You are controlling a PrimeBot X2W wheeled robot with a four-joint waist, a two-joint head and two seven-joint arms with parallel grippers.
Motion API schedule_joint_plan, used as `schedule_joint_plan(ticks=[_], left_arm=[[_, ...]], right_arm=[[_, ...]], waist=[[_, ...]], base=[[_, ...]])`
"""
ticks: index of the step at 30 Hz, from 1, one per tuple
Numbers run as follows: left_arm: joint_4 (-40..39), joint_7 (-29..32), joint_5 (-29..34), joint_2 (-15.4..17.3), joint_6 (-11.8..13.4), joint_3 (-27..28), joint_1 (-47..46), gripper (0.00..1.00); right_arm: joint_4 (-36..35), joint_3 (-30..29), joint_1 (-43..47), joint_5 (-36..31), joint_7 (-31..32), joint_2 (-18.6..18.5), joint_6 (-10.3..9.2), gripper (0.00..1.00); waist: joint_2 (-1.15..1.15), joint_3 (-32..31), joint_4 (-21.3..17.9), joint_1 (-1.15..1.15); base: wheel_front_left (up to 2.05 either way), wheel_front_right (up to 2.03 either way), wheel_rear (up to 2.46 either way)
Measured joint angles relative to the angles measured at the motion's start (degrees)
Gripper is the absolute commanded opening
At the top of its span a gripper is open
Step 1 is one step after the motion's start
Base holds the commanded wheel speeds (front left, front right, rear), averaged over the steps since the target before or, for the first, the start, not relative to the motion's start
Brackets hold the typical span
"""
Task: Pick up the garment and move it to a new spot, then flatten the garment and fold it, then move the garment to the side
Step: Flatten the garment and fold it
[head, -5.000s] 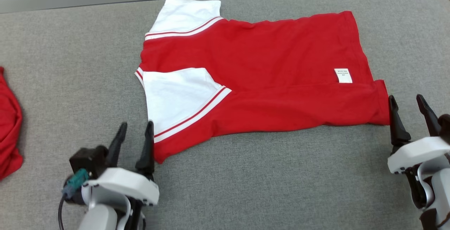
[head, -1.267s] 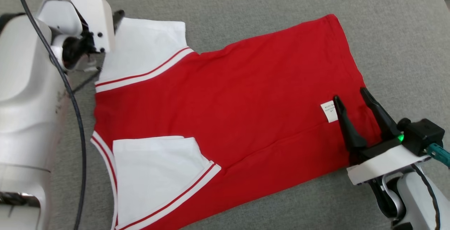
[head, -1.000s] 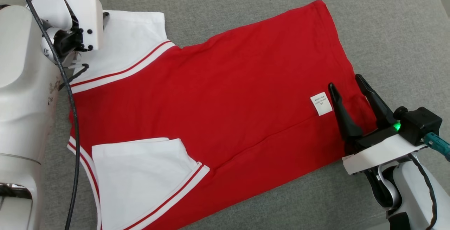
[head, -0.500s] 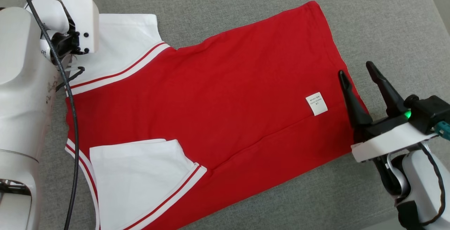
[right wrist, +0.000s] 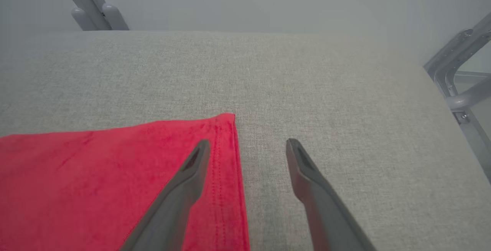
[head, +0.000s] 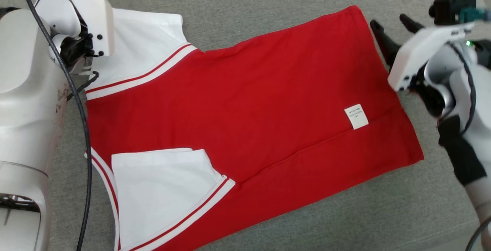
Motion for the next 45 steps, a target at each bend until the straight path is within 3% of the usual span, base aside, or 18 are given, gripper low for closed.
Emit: schedule_joint_plan(ticks=[5, 13, 23, 24, 25, 26, 36, 45], left_arm=[[-0.2, -0.2, -0.4, -0.9, -0.6, -0.7, -1.3, 0.0], [-1.4, -0.8, -0.5, -1.4, -1.5, -2.0, -2.5, 0.0], [-3.0, -2.0, -1.0, -2.2, -2.1, -3.4, -3.1, 0.0], [-3.0, -2.1, -1.0, -2.1, -2.3, -3.6, -3.2, 0.0], [-3.1, -2.3, -1.0, -2.1, -2.3, -3.7, -3.2, 0.0], [-3.2, -2.4, -1.0, -2.1, -2.3, -3.8, -3.2, 0.0], [-4.5, -11.3, -0.6, 0.4, -2.5, -3.8, -3.7, 0.0], [-6.9, -21.9, -4.2, 0.8, -2.9, -3.0, -3.3, 0.0]], right_arm=[[8.8, 0.9, -8.9, -1.1, 8.3, 1.4, 0.0, 1.0], [20.3, 2.1, -17.7, -3.8, 15.0, 4.0, 0.0, 1.0], [26.2, 2.2, -21.5, -5.2, 15.1, 4.5, 0.0, 1.0], [26.5, 2.2, -21.6, -5.2, 15.0, 4.4, 0.0, 0.8], [26.7, 2.3, -21.8, -5.2, 14.9, 4.4, 0.0, 0.31], [26.8, 2.3, -21.9, -5.2, 14.6, 4.4, 0.0, 0.0], [27.0, -0.2, -22.1, -2.3, 6.8, 2.8, 0.01, 0.0], [18.7, 2.0, -18.4, 5.1, -5.3, -1.8, 0.0, 0.0]], waist=[[0.0, 0.8, 1.5, 0.0], [0.0, 2.6, 3.9, 0.0], [0.0, 3.8, 5.6, 0.0], [0.0, 4.0, 5.7, 0.0], [0.0, 4.1, 5.8, 0.0], [0.0, 4.1, 5.8, 0.0], [0.0, 4.0, 5.8, 0.0], [0.0, 3.2, 6.6, 0.0]], base=[[0.0, 0.0, 0.0], [0.0, 0.0, 0.0], [0.0, 0.0, 0.0], [0.0, 0.0, 0.0], [0.0, 0.0, 0.0], [0.0, 0.0, 0.0], [0.0, 0.0, 0.0], [0.0, 0.0, 0.0]])
